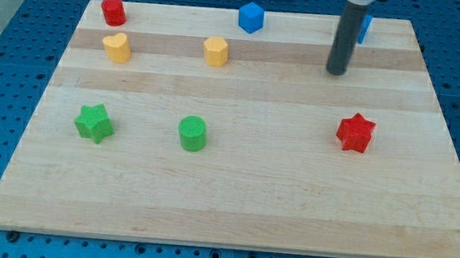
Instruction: Move the red star to the center left
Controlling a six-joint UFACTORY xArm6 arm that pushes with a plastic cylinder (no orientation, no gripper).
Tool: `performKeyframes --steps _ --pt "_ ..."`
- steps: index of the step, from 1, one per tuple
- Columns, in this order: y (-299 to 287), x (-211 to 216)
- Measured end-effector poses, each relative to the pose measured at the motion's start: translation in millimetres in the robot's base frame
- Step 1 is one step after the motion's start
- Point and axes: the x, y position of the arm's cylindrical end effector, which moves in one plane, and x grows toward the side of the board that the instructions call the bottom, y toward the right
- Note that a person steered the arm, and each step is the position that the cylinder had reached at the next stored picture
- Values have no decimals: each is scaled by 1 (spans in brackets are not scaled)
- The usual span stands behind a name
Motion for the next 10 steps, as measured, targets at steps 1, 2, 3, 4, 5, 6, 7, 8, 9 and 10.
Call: performKeyframes --steps 1,2,3,4,5,6,7,8,9,10 --pt "70 23" --pt "122 62" --pt "123 105" --pt "73 120" --pt "1 118" --pt "-76 92" --pt "-100 87" --pt "-48 96" --pt "-13 103" --pt "-23 134"
